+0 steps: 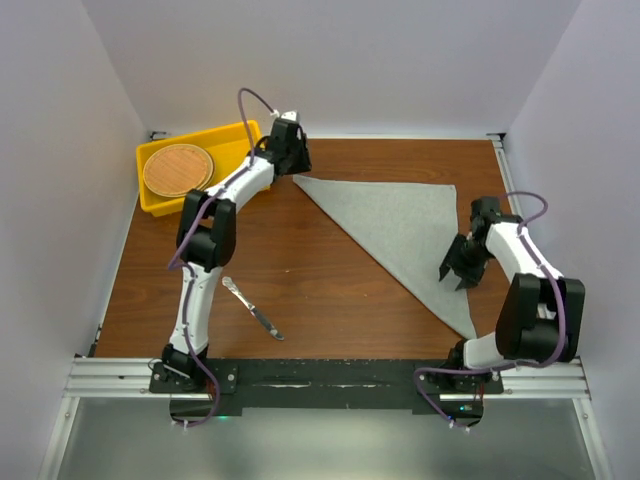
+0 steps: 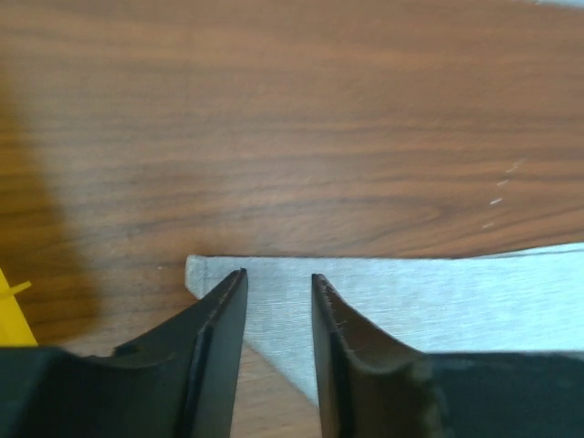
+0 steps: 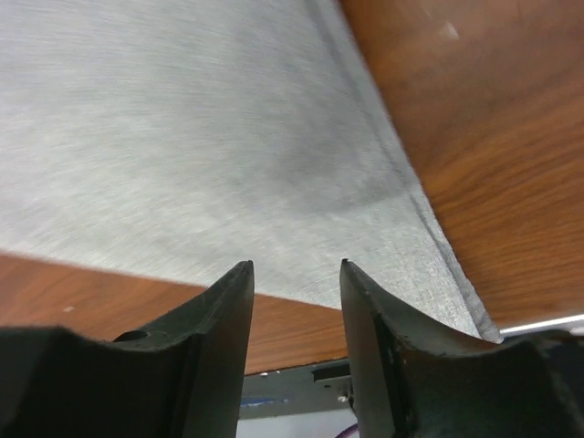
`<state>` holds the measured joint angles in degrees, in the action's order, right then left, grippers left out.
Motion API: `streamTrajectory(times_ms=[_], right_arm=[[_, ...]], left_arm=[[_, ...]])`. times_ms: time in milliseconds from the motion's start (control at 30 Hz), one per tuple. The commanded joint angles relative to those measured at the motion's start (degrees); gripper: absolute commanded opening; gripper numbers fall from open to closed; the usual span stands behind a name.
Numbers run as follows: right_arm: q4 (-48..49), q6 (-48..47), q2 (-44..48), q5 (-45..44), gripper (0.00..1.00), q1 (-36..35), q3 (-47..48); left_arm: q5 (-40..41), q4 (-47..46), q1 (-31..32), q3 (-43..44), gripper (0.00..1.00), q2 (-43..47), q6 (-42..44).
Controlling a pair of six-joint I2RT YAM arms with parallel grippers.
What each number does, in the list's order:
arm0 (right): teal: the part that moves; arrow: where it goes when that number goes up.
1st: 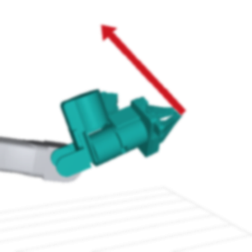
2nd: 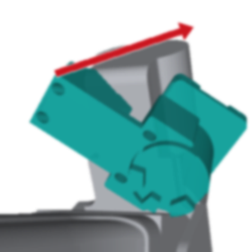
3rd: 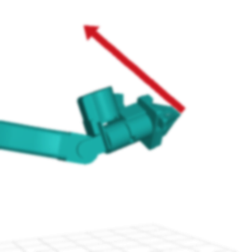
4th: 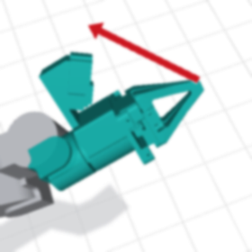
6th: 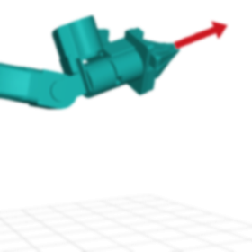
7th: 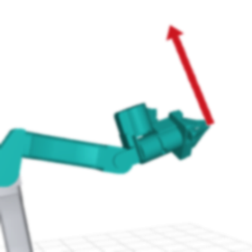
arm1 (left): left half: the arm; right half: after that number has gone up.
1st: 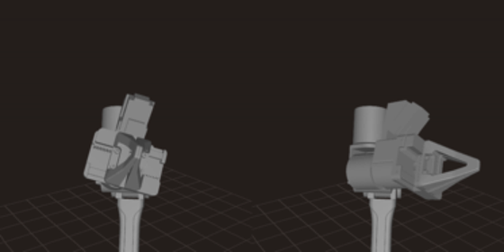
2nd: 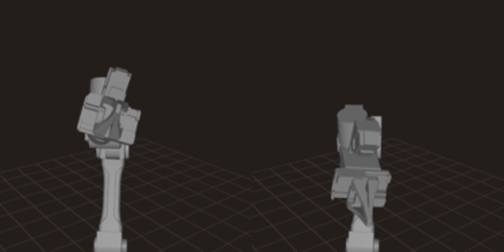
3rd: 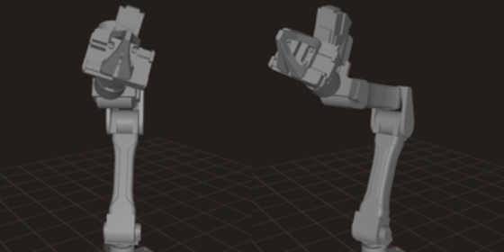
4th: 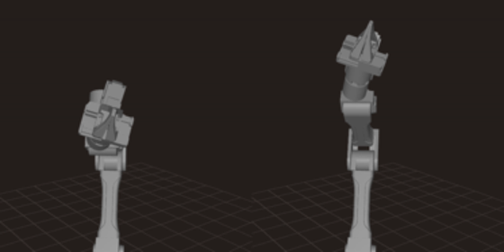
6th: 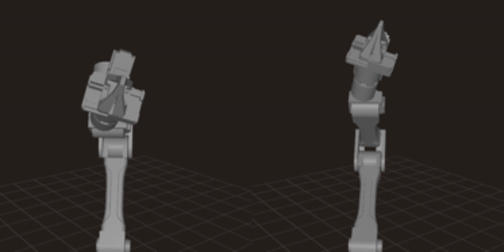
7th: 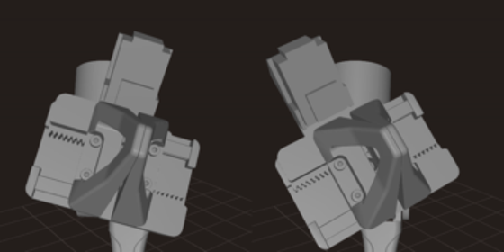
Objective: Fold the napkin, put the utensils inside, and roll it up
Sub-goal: Fold the napkin, then grab a utensil with the right arm
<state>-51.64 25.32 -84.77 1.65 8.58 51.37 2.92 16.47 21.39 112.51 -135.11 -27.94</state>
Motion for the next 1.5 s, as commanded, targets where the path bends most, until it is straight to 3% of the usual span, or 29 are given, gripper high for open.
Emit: streamTrajectory(times_ms=[0, 100, 133, 267, 367, 500, 733, 1000, 1333, 1467], right_arm=[[0.57, -3.96, 6.37, 1.60, 0.60, -7.58, 6.62], [2.67, -5.45, 8.56, 3.70, 0.72, -14.52, 7.51], [3.55, -6.76, 9.01, 5.28, 0.80, -16.03, 7.51], [5.31, -8.71, 7.70, 5.90, 0.86, -22.89, 9.62], [6.90, -9.67, 5.94, 7.48, 0.88, -26.50, 12.42], [6.55, -10.29, 0.94, 4.96, 0.89, -32.20, 17.43], [6.72, -9.68, -4.78, -0.42, 0.89, -41.62, 22.45], [6.64, -4.41, -4.53, -1.56, 0.89, -45.23, 20.35], [3.74, -5.72, -0.04, -4.90, 0.89, -45.23, 17.71], [3.56, -5.81, 1.01, -5.52, 0.89, -45.23, 16.83]], left_arm=[[-0.55, 5.84, -0.03, 0.97, 0.48, 11.87, -1.49], [1.12, 8.91, 0.15, -7.02, 0.52, 21.27, -2.90], [1.91, 9.98, 0.15, -9.56, 0.53, 23.81, -3.34], [7.88, 18.14, 0.15, -23.87, 0.60, 38.99, -6.41], [9.38, 27.87, 0.06, -33.36, 0.72, 48.14, -10.71], [8.60, 38.97, -0.03, -41.74, 0.73, 54.59, -20.11], [2.00, 37.41, -0.29, -58.78, 0.74, 66.36, -29.35], [0.60, 40.04, -0.56, -63.82, 0.77, 67.61, -43.76], [0.43, 36.53, -0.64, -68.64, 0.58, 62.34, -51.42], [-0.98, 34.25, -0.56, -71.02, 0.55, 60.14, -53.35]])
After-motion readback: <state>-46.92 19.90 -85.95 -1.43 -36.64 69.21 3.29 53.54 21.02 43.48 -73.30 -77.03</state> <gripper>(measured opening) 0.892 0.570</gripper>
